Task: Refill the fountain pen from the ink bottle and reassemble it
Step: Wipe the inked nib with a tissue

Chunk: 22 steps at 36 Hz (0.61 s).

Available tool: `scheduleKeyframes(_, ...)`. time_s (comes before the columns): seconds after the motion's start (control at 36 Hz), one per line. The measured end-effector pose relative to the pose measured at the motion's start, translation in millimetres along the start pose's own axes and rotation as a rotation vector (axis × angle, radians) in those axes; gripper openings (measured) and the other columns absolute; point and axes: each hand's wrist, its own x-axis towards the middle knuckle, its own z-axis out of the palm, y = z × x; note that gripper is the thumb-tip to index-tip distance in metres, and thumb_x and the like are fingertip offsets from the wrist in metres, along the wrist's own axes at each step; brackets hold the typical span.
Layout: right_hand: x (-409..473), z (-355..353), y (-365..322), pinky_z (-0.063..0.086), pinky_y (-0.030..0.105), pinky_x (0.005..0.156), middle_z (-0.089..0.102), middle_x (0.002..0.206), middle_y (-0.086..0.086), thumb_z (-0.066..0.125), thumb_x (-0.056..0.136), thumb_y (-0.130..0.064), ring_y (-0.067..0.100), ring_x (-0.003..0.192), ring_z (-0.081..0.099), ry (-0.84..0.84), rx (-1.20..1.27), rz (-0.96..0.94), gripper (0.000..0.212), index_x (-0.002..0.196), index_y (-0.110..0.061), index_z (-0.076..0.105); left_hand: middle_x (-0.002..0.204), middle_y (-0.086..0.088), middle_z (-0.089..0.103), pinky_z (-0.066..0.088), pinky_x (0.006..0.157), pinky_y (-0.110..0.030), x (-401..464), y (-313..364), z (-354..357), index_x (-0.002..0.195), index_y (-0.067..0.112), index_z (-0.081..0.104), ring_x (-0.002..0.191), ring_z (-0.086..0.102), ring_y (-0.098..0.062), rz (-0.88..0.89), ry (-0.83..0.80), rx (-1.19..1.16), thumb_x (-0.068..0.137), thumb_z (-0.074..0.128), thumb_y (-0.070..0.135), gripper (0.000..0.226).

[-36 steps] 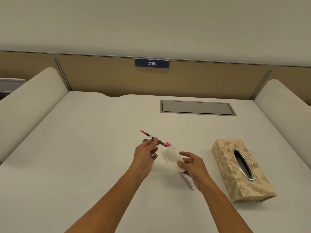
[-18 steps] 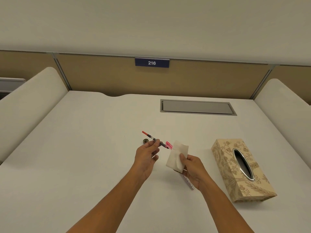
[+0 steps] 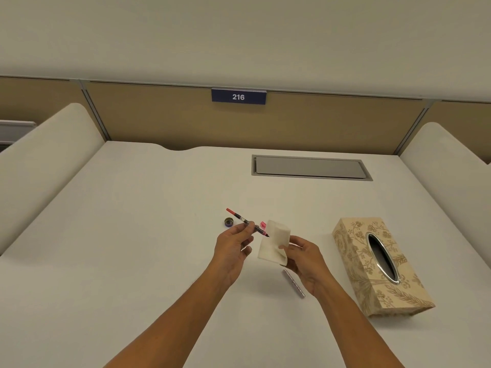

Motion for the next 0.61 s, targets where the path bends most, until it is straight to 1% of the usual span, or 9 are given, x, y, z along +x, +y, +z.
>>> scheduleKeyframes(0.06, -0.9, 0.4, -0.6, 0.06, 0.03, 0.068, 0.078, 0.097, 0.006, 0.062, 0.09, 0.009, 0.024, 0.087, 0.074, -0.001, -0.003, -0.006, 0.032, 0.106, -0.019, 0.068, 0.097, -0.005, 0.072, 0.04, 0.066, -0.027, -0.4, -1.2, -0.1, 0.095, 0.01, 0.076, 0.081, 0.052, -0.015, -0.004, 0.006, -0.002, 0.085, 0.074, 0.016, 0.011)
scheduleKeyframes(0.11, -1.8, 0.7, -0.9, 0.061, 0.03, 0.067, 0.078, 0.097, 0.006, 0.064, 0.089, 0.009, 0.023, 0.084, 0.073, 0.004, 0.0, -0.009, 0.032, 0.102, -0.02, 0.071, 0.098, -0.005, 0.072, 0.041, 0.066, -0.027, -1.1, -2.2, -0.3, 0.094, 0.011, 0.076, 0.082, 0.052, -0.015, -0.009, 0.005, -0.001, 0.085, 0.074, 0.016, 0.011)
scheduleKeyframes(0.19, -2.0, 1.1, -0.9, 0.06, 0.026, 0.066, 0.076, 0.102, 0.01, 0.062, 0.09, 0.008, 0.021, 0.083, 0.073, -0.002, 0.03, -0.013, 0.023, 0.104, -0.007, 0.075, 0.099, -0.005, 0.072, 0.041, 0.067, -0.027, -1.8, -3.2, -0.6, 0.094, 0.011, 0.076, 0.082, 0.052, -0.015, -0.011, -0.002, 0.004, 0.085, 0.074, 0.018, 0.012)
scheduleKeyframes(0.28, -0.1, 0.6, 0.3, 0.061, 0.025, 0.069, 0.075, 0.104, 0.014, 0.058, 0.092, 0.01, 0.02, 0.084, 0.073, 0.001, 0.052, -0.009, 0.022, 0.102, 0.001, 0.075, 0.095, -0.004, 0.072, 0.041, 0.065, -0.026, -2.0, -3.4, -1.3, 0.093, 0.011, 0.077, 0.08, 0.052, -0.015, -0.011, -0.009, 0.001, 0.085, 0.075, 0.017, 0.01)
scheduleKeyframes(0.36, 1.7, 0.9, 1.2, 0.06, 0.028, 0.073, 0.076, 0.101, 0.016, 0.058, 0.091, 0.008, 0.022, 0.084, 0.072, -0.003, 0.052, 0.004, 0.02, 0.1, 0.004, 0.075, 0.095, -0.004, 0.071, 0.041, 0.065, -0.026, -1.5, -2.6, -1.8, 0.095, 0.01, 0.076, 0.08, 0.052, -0.015, -0.007, -0.006, 0.003, 0.085, 0.074, 0.017, 0.012)
scheduleKeyframes(0.42, 2.8, 1.2, 1.1, 0.06, 0.03, 0.071, 0.074, 0.095, 0.019, 0.056, 0.089, 0.006, 0.024, 0.08, 0.07, -0.005, 0.084, 0.025, 0.018, 0.092, 0.008, 0.074, 0.096, -0.005, 0.071, 0.041, 0.065, -0.027, -0.5, -1.5, -2.2, 0.095, 0.01, 0.076, 0.08, 0.051, -0.016, -0.004, -0.001, 0.005, 0.085, 0.074, 0.016, 0.012)
scheduleKeyframes(0.5, 3.7, 1.3, 0.8, 0.059, 0.035, 0.073, 0.073, 0.083, 0.017, 0.051, 0.092, -0.002, 0.027, 0.074, 0.07, 0.005, 0.159, 0.047, 0.021, 0.082, 0.008, 0.066, 0.097, -0.006, 0.071, 0.041, 0.066, -0.027, 1.2, 0.2, -2.5, 0.097, 0.008, 0.075, 0.08, 0.052, -0.016, 0.001, 0.008, 0.004, 0.086, 0.073, 0.016, 0.014)
scheduleKeyframes(0.56, 4.7, 1.1, 0.7, 0.059, 0.035, 0.075, 0.075, 0.085, 0.016, 0.055, 0.095, -0.013, 0.026, 0.076, 0.072, 0.011, 0.146, 0.042, 0.025, 0.087, 0.008, 0.068, 0.096, -0.005, 0.071, 0.041, 0.066, -0.027, 2.1, 1.2, -2.2, 0.098, 0.008, 0.074, 0.081, 0.051, -0.016, 0.003, 0.007, 0.004, 0.086, 0.073, 0.016, 0.014)
scheduleKeyframes(0.61, 5.4, 1.9, 0.7, 0.058, 0.032, 0.075, 0.077, 0.092, 0.017, 0.061, 0.094, -0.016, 0.026, 0.08, 0.073, 0.013, 0.1, 0.039, 0.025, 0.093, 0.007, 0.073, 0.097, -0.006, 0.07, 0.041, 0.066, -0.027, 3.0, 1.7, -1.7, 0.098, 0.008, 0.075, 0.082, 0.051, -0.017, 0.005, 0.01, 0.004, 0.085, 0.073, 0.016, 0.015)
